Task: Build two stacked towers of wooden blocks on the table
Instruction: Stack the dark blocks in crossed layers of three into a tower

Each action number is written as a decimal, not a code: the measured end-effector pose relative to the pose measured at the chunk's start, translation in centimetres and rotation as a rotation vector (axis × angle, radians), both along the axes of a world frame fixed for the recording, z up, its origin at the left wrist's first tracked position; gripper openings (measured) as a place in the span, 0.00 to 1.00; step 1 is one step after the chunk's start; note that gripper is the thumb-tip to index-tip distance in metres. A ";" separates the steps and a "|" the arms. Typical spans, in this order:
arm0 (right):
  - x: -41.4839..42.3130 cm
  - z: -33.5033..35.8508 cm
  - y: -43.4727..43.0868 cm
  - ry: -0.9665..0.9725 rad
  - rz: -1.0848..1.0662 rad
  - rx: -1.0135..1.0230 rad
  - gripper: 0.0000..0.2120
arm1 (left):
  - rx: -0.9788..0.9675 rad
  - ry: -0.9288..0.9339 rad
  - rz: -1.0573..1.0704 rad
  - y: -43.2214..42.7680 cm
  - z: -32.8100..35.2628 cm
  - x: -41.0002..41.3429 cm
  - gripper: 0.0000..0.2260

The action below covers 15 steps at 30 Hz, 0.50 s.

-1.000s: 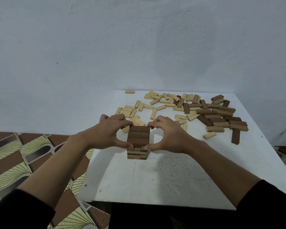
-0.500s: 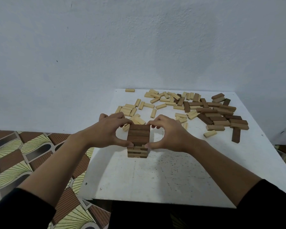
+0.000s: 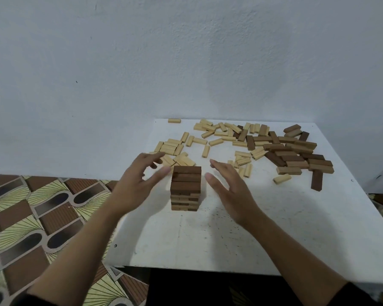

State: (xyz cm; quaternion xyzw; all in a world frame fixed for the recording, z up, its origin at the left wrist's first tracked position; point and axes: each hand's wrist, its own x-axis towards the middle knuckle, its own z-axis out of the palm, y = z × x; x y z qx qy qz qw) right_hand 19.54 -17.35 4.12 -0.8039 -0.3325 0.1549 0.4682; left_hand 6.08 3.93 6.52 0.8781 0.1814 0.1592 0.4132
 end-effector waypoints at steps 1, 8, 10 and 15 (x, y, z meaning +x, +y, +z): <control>-0.7 -0.5 0.2 0.051 -0.010 0.021 0.30 | -0.094 -0.042 0.082 -1.3 -0.6 -0.2 0.28; -3.3 -2.5 2.0 0.299 -0.054 0.216 0.31 | -0.332 -0.074 0.080 -7.1 -5.8 -1.3 0.26; -3.5 -2.7 2.2 0.308 -0.038 0.224 0.31 | -0.336 -0.084 0.061 -7.0 -6.9 -1.1 0.27; -3.7 -3.0 2.5 0.274 -0.015 0.209 0.31 | -0.302 -0.104 0.025 -6.7 -7.4 -0.8 0.28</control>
